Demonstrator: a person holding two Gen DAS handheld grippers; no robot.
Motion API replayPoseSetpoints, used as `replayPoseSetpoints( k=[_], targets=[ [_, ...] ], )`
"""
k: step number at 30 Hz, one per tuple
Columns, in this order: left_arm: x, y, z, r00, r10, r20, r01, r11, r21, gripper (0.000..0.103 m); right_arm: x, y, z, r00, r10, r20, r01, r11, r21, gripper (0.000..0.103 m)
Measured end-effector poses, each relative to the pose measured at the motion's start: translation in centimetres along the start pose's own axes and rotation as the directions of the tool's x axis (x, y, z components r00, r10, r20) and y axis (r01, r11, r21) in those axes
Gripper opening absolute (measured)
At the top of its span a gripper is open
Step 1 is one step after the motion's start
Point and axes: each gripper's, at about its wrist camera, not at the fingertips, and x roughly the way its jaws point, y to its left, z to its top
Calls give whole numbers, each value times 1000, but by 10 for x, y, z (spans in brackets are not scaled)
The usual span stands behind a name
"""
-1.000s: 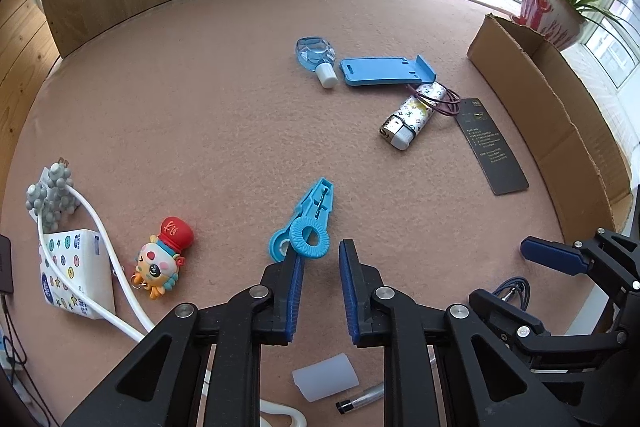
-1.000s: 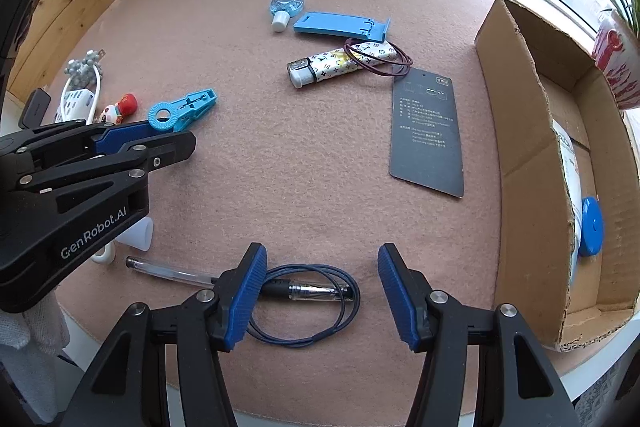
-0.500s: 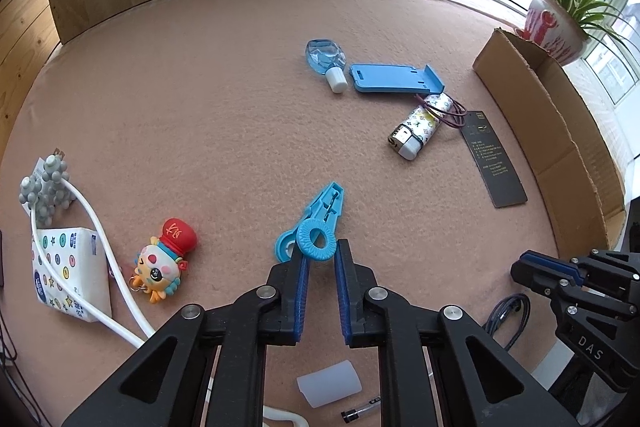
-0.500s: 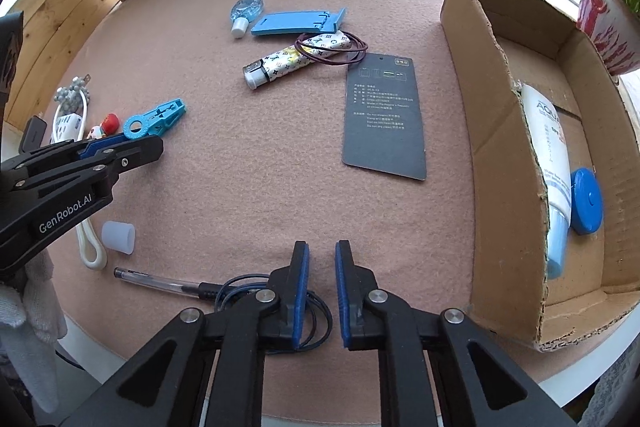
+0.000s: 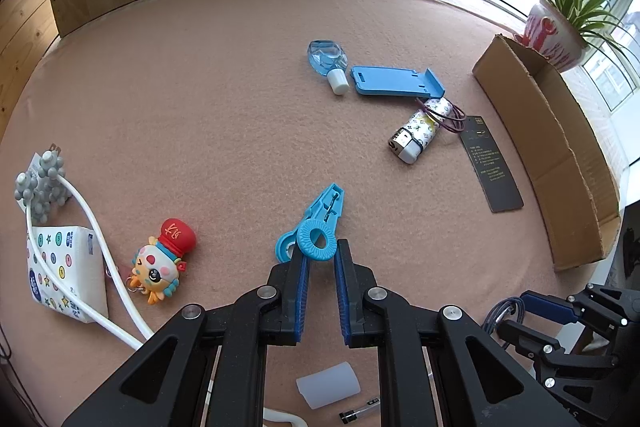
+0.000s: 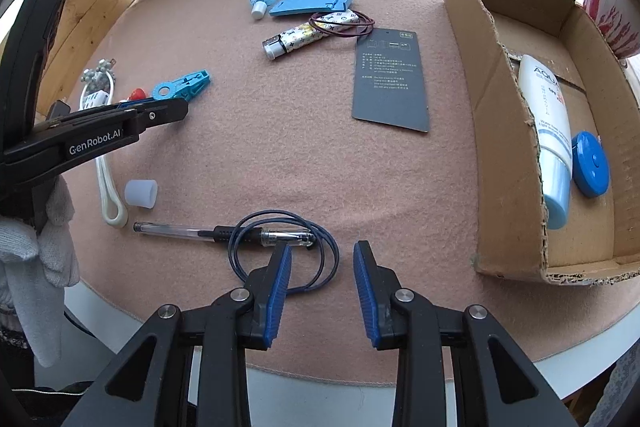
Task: Organize objects
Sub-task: 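Grasp the blue clothespin with the left gripper while the right grasps the black cable, then lift the clothespin and cable and carry both into the box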
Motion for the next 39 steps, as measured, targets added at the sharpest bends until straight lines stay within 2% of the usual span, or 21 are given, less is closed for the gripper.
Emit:
replayPoseSetpoints(
  k=[1, 3, 5, 6, 9, 15, 23, 26, 28, 30, 33, 38, 39],
  targets=[
    [0, 0, 0, 1000, -3, -1, 3, 1000, -2, 13, 1, -1, -4, 1000, -14, -4, 14, 1000, -15, 28],
    [0, 0, 0, 1000, -9, -4, 9, 1000, -7, 12, 2, 6, -5, 998, -63, 21, 64, 996, -57, 16],
    [-2, 2, 0, 1000, -17, -7, 17, 1000, -17, 6, 2, 9, -5, 996, -88, 30, 90, 993, -82, 6],
    [-3, 3, 0, 1000, -20, -5, 20, 1000, -23, 3, 2, 9, -4, 996, -87, 30, 90, 993, -80, 4],
    [-9, 5, 1, 1000, -28, 1, 28, 999, -35, 2, -5, 2, -2, 993, -109, 54, 112, 992, -62, 3],
    [-17, 13, 2, 999, -37, 13, 38, 996, -78, 0, -28, -14, 8, 987, -103, 122, 105, 994, -15, 3],
    [-20, 14, 4, 999, -12, 38, 15, 996, -86, 0, -51, -26, 21, 979, -66, 192, 65, 998, 11, 3],
    [-20, 12, 7, 998, -28, 48, 33, 995, -94, 0, -59, -29, 25, 975, -60, 214, 59, 998, 13, 3],
    [-16, 10, 8, 999, -30, 35, 33, 995, -90, 19, -63, -32, 25, 973, -58, 223, 56, 998, 16, 3],
    [-10, 9, 10, 999, -6, 43, 10, 996, -86, 25, -66, -35, 25, 973, -52, 226, 49, 999, 19, 3],
    [0, 10, 15, 1000, -1, 29, 3, 995, -98, 26, -70, -39, 24, 972, -49, 229, 46, 999, 19, 3],
    [15, 9, 21, 999, 47, 26, -44, 994, -102, 25, -75, -46, 23, 971, -53, 235, 49, 999, 24, 3],
    [15, 8, 21, 998, 51, 36, -47, 993, -105, 22, -75, -48, 23, 970, -54, 236, 49, 998, 29, 3]
  ],
)
